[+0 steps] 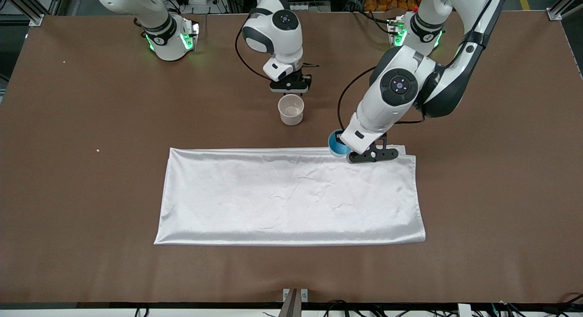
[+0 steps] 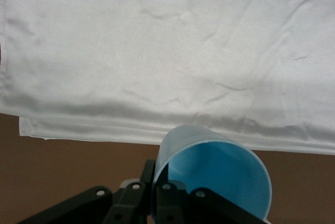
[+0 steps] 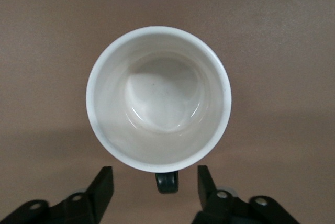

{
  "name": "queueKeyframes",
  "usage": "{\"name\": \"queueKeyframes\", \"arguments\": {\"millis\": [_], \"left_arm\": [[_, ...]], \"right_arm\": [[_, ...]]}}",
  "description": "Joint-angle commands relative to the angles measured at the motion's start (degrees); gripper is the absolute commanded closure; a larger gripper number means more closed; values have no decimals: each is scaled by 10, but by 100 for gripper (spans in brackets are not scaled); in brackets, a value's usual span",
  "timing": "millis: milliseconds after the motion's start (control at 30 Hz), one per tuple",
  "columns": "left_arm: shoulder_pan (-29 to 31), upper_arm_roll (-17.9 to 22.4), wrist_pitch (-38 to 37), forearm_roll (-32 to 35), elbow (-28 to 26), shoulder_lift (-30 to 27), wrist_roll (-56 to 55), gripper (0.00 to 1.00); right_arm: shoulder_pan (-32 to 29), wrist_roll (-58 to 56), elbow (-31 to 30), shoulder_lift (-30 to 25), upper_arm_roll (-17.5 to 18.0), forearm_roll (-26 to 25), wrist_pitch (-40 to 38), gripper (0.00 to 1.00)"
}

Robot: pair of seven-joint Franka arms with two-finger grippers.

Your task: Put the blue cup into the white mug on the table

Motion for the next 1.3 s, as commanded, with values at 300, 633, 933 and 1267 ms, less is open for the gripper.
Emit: {"name": "queueKeyframes", "arguments": {"millis": [300, 633, 933, 1267], "left_arm": [[-6, 1, 11, 17, 1, 4, -17, 100], [-7, 1, 11, 18, -2, 4, -28, 100], [-26, 0, 11, 18, -3, 4, -49, 100], [-81, 1, 31, 18, -2, 11, -117, 100]], "right_arm": [[3, 17, -1, -62, -4, -11, -79, 0], [-63, -66, 44, -113, -6, -10, -184, 0], [-189, -217, 60, -113, -6, -9, -194, 0], [-303, -359, 64, -113, -6, -9, -203, 0]]}}
